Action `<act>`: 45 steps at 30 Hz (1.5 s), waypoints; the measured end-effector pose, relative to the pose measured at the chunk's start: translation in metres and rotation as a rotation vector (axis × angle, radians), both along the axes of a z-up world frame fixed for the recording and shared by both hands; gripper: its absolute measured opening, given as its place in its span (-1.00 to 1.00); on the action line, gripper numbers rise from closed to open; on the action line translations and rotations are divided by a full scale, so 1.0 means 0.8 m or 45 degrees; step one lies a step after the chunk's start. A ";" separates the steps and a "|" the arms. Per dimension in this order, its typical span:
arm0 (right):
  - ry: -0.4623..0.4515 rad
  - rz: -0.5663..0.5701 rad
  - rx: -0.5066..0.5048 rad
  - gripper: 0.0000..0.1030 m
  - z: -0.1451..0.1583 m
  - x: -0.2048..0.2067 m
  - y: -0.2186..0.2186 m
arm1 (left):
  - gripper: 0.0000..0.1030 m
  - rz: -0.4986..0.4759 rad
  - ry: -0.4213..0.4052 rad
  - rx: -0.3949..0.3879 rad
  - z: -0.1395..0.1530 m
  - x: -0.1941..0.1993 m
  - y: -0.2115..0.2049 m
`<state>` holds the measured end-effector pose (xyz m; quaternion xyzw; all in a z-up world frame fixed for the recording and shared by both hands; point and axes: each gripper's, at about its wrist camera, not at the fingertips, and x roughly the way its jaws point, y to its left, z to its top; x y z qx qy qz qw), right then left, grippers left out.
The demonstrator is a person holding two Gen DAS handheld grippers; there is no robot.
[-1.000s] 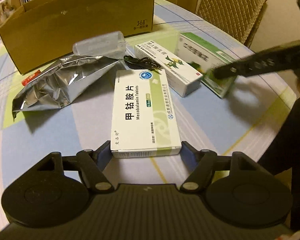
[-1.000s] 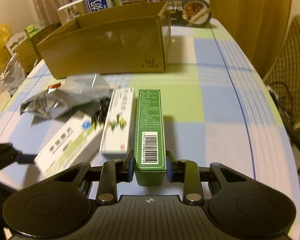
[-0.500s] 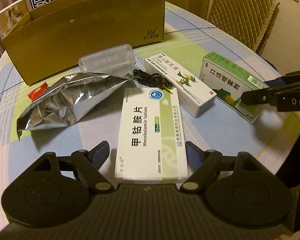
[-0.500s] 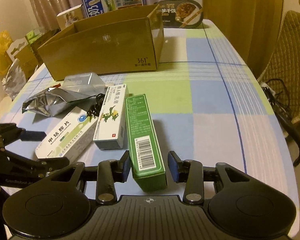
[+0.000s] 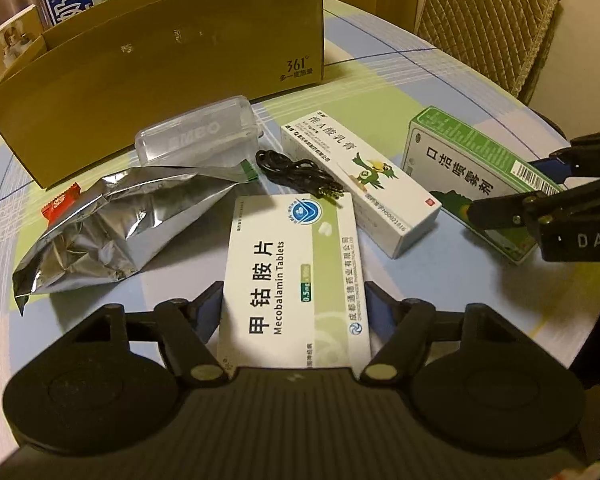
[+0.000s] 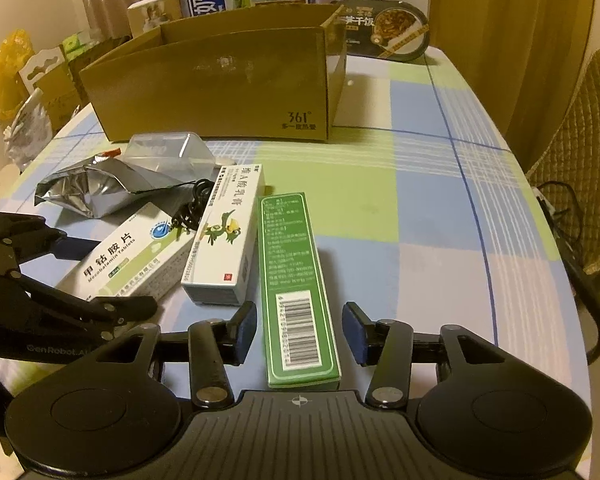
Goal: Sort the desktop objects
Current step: 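Grasp the white Mecobalamin tablet box with the left gripper while the right gripper holds the green box, then carry both boxes into the cardboard box while the left gripper releases the Mecobalamin box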
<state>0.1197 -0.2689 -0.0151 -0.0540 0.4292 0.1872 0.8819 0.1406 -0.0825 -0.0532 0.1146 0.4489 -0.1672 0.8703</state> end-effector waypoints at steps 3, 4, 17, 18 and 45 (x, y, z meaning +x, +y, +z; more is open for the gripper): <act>-0.003 0.016 -0.009 -0.13 0.002 0.004 0.004 | 0.30 0.005 0.012 -0.003 0.001 0.000 0.001; -0.001 0.022 -0.014 -0.13 0.003 0.006 0.006 | 0.30 0.008 0.015 -0.002 0.003 -0.001 0.001; 0.034 0.040 -0.061 -0.13 0.000 0.014 0.016 | 0.31 0.019 0.031 -0.017 0.004 -0.008 0.007; 0.034 0.039 -0.063 -0.13 0.000 0.015 0.015 | 0.31 0.019 0.031 -0.015 0.004 -0.007 0.006; -0.091 -0.017 -0.033 -0.47 0.048 -0.038 0.007 | 0.30 0.066 -0.044 -0.028 0.046 -0.057 0.025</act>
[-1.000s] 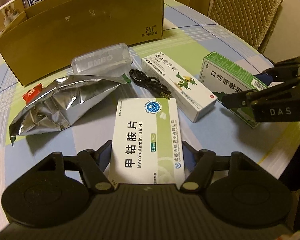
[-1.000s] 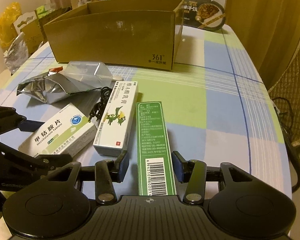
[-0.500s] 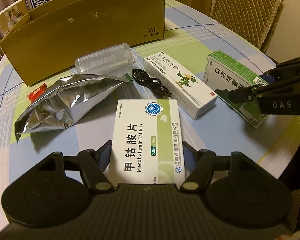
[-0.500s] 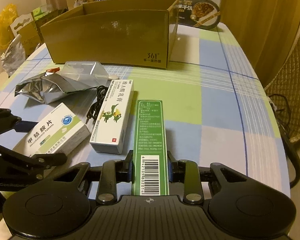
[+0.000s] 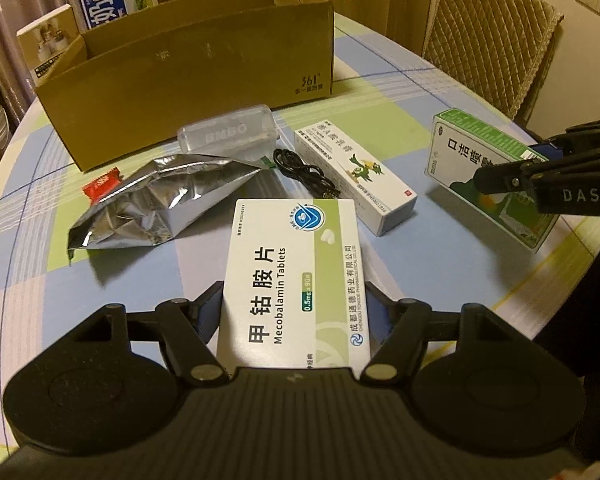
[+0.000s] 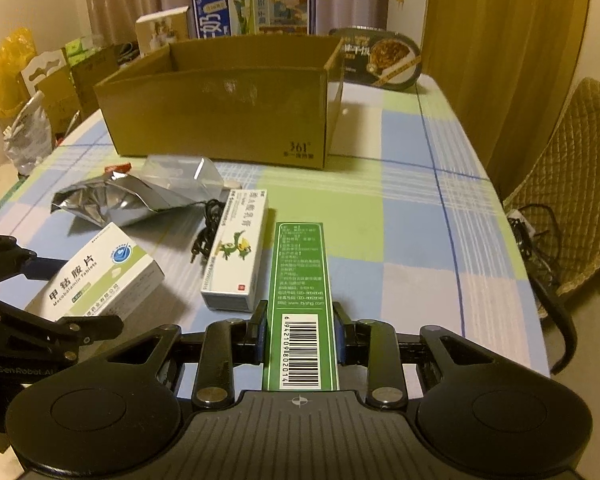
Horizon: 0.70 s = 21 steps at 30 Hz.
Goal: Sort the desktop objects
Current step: 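Carry both boxes into the cardboard box while the left gripper releases the Mecobalamin box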
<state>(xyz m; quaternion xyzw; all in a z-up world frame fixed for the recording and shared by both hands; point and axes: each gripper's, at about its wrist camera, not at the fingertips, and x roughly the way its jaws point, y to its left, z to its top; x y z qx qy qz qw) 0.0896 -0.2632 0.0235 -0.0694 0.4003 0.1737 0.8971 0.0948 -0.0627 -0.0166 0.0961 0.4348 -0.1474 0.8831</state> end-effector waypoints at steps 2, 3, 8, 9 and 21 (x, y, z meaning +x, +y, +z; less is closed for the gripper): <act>-0.013 0.005 0.003 -0.47 0.007 -0.003 0.002 | 0.30 0.007 -0.008 -0.005 0.005 -0.002 0.002; -0.020 0.007 0.004 -0.47 0.010 -0.005 0.003 | 0.30 0.011 -0.015 -0.006 0.008 -0.003 0.003; -0.059 0.017 0.013 -0.47 0.027 -0.012 0.009 | 0.30 0.033 -0.053 -0.013 0.024 -0.007 0.011; -0.066 0.021 0.014 -0.47 0.030 -0.013 0.010 | 0.30 0.039 -0.055 -0.017 0.028 -0.007 0.012; -0.130 0.060 0.028 -0.47 0.057 -0.015 0.028 | 0.30 0.091 -0.119 -0.016 0.056 -0.016 0.032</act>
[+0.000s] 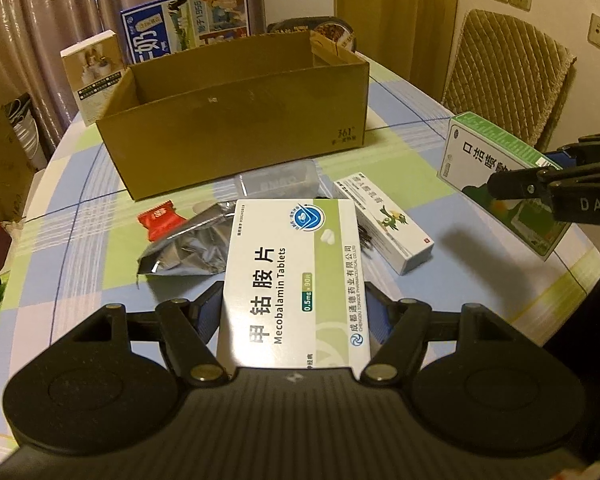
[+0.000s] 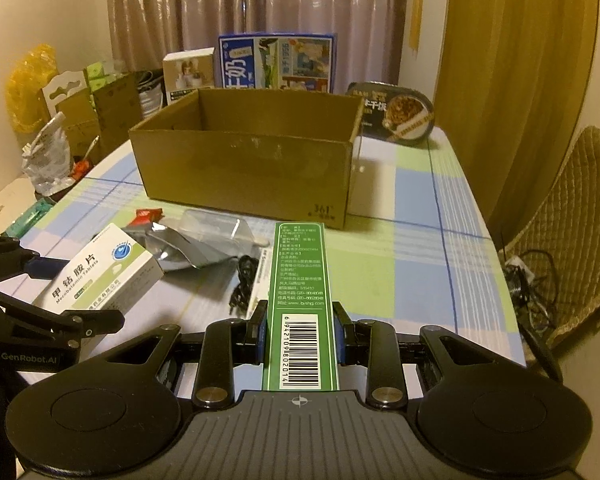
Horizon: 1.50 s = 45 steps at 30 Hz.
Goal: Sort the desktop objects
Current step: 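Carry both boxes into the cardboard box while the left gripper releases the Mecobalamin box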
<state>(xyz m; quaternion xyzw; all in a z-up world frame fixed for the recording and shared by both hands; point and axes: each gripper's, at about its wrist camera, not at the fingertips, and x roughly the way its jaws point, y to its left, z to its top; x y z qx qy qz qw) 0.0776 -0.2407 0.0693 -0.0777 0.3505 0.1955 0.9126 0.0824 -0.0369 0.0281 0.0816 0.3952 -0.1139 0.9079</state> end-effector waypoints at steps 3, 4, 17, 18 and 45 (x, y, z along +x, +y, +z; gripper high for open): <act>-0.008 0.005 -0.001 -0.47 0.003 0.001 0.002 | 0.30 0.008 -0.009 -0.002 0.004 -0.001 0.004; -0.010 0.007 -0.002 -0.47 0.003 0.002 0.003 | 0.30 0.010 -0.012 -0.004 0.005 0.000 0.005; -0.045 0.025 -0.017 -0.47 0.012 0.023 0.011 | 0.30 0.031 -0.053 0.003 0.023 0.021 0.021; -0.050 0.027 -0.015 -0.47 0.015 0.028 0.012 | 0.30 0.032 -0.057 0.004 0.024 0.024 0.022; -0.182 0.117 0.016 -0.47 0.080 0.222 0.079 | 0.30 0.071 -0.191 -0.043 0.084 0.202 0.053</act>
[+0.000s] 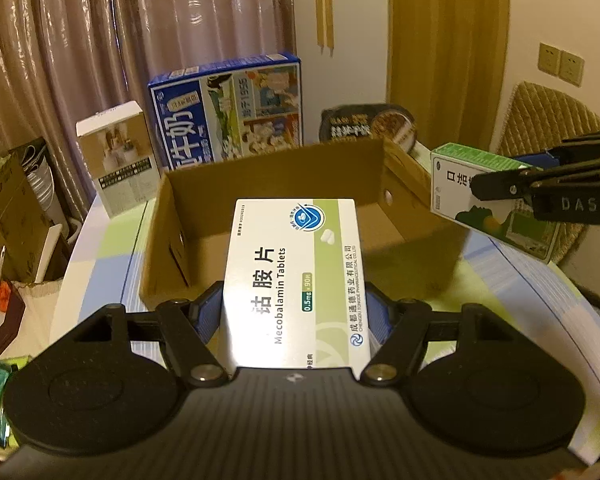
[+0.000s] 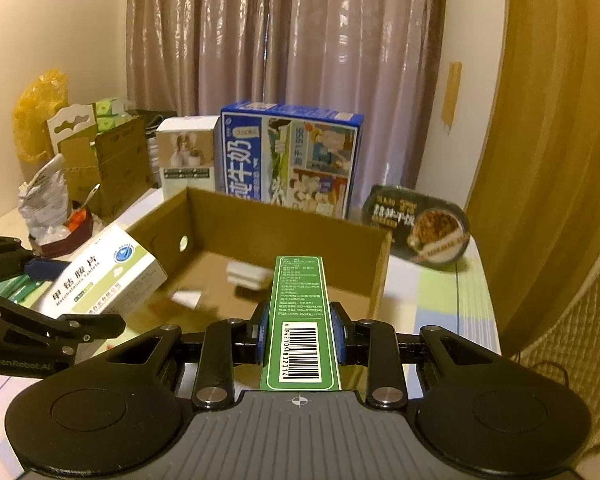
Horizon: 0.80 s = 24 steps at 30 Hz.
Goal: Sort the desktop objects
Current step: 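Carry both boxes into the cardboard box while the left gripper releases the Mecobalamin box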
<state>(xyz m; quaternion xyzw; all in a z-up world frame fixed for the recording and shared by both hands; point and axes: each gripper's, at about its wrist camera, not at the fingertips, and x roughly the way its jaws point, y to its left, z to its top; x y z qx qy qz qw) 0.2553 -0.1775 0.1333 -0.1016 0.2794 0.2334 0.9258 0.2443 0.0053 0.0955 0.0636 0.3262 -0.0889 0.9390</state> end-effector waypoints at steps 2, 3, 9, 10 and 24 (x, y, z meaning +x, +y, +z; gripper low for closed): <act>-0.004 0.003 0.005 -0.47 0.001 0.018 0.007 | 0.30 0.010 -0.006 0.002 0.004 0.020 0.004; -0.006 0.005 0.006 -0.47 0.000 0.025 0.009 | 0.30 0.023 -0.012 0.008 0.005 0.029 0.006; -0.016 0.002 0.011 -0.47 -0.007 0.069 0.027 | 0.30 0.032 -0.027 0.007 0.010 0.088 0.015; -0.017 0.003 0.009 -0.47 -0.009 0.074 0.030 | 0.30 0.032 -0.026 0.002 0.010 0.097 0.016; 0.028 -0.013 0.000 -0.47 -0.051 0.120 0.043 | 0.30 0.030 0.036 -0.057 -0.025 0.173 0.017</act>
